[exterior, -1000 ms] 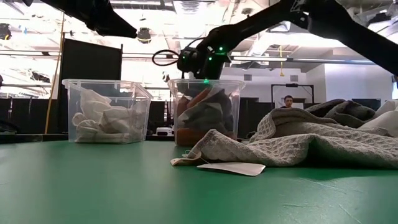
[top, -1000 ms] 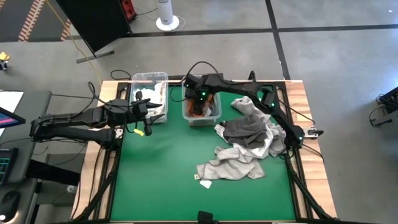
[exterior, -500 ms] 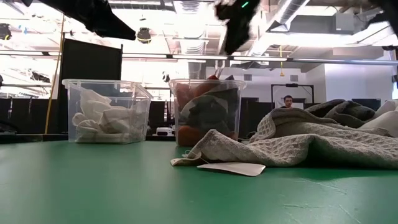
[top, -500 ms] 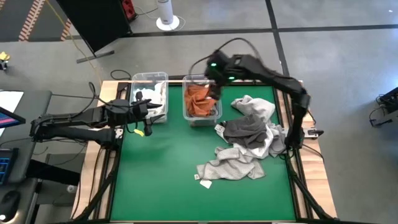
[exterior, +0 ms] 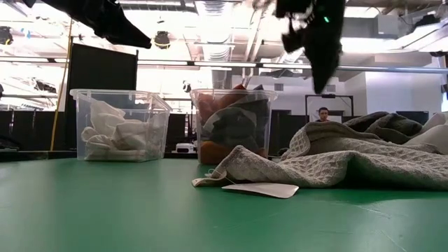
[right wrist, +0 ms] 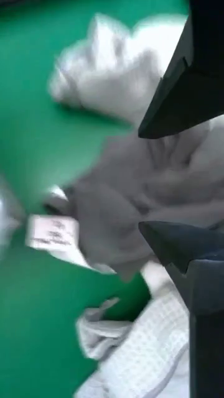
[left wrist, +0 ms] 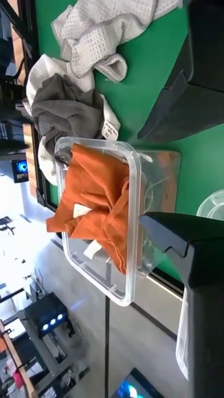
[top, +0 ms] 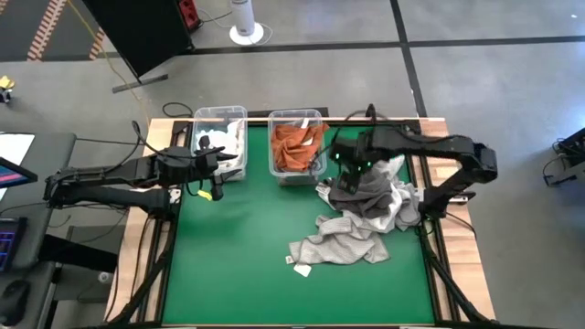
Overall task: Sort towels by color in basket
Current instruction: Put the dark gray towel into the right transparent bin
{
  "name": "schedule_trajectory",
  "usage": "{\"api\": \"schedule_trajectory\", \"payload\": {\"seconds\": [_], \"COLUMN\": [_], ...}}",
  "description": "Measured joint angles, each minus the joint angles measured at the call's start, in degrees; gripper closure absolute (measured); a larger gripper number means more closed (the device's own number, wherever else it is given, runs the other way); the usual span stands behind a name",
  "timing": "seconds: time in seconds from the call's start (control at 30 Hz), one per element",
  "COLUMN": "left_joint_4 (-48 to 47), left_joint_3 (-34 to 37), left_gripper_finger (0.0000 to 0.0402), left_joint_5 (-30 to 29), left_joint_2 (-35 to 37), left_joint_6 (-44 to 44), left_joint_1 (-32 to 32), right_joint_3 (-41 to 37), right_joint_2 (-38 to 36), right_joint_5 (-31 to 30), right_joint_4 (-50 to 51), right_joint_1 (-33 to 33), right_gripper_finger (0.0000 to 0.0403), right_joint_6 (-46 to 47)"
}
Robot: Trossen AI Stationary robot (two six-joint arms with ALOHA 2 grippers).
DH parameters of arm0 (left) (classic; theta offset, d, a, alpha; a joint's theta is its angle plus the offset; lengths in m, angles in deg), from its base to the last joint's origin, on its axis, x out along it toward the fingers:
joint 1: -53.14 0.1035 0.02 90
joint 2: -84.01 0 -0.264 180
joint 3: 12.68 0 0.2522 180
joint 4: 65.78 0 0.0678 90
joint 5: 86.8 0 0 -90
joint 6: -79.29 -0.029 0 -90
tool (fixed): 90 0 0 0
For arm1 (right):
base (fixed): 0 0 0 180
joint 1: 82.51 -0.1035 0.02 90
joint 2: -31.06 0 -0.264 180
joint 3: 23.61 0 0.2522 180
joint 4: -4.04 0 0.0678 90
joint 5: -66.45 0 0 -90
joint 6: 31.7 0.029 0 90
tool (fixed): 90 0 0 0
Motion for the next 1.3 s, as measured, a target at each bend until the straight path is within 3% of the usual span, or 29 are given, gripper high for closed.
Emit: {"api": "schedule_trajectory", "payload": {"seconds": [0.2, 0.4, 0.53, 0.73, 0.87, 1.03, 1.13, 1.3], "left_joint_4": [-0.01, 0.27, 0.44, 0.49, 0.58, 2.65, 4.30, 5.06], "left_joint_3": [0.00, -0.02, -0.01, -0.02, -0.02, -0.02, -0.02, -0.02], "left_gripper_finger": [0.0219, 0.0219, 0.0219, 0.0219, 0.0219, 0.0219, 0.0219, 0.0219], "left_joint_5": [0.00, 0.00, -0.02, -0.13, -0.15, -0.17, -0.17, -0.17], "left_joint_2": [0.00, 0.01, 0.00, 0.00, 0.00, -0.04, -0.04, -0.04], "left_joint_6": [-0.32, -1.42, -1.64, -2.25, -2.29, -3.14, -3.36, -4.63], "left_joint_1": [-0.47, -0.47, -0.47, -0.47, -0.47, -0.47, -0.47, -0.47], "right_joint_3": [-12.91, -18.75, -19.68, -19.29, -13.71, 1.06, 10.79, 22.17], "right_joint_2": [-0.48, 0.18, 0.20, 0.21, 0.26, -0.30, -0.38, -0.33], "right_joint_5": [1.46, -1.55, -4.26, -4.25, -5.15, -12.62, -13.67, -13.75], "right_joint_4": [-5.21, -9.46, -9.72, -8.96, -2.33, 3.32, -1.10, -17.25], "right_joint_1": [-5.63, -10.44, -11.04, -10.37, -9.95, -9.11, -6.52, -1.67], "right_gripper_finger": [0.0143, 0.0190, 0.0247, 0.0379, 0.0374, 0.0382, 0.0382, 0.0378], "right_joint_6": [0.50, 0.49, 0.48, -1.57, -1.16, -4.81, -9.75, -18.24]}}
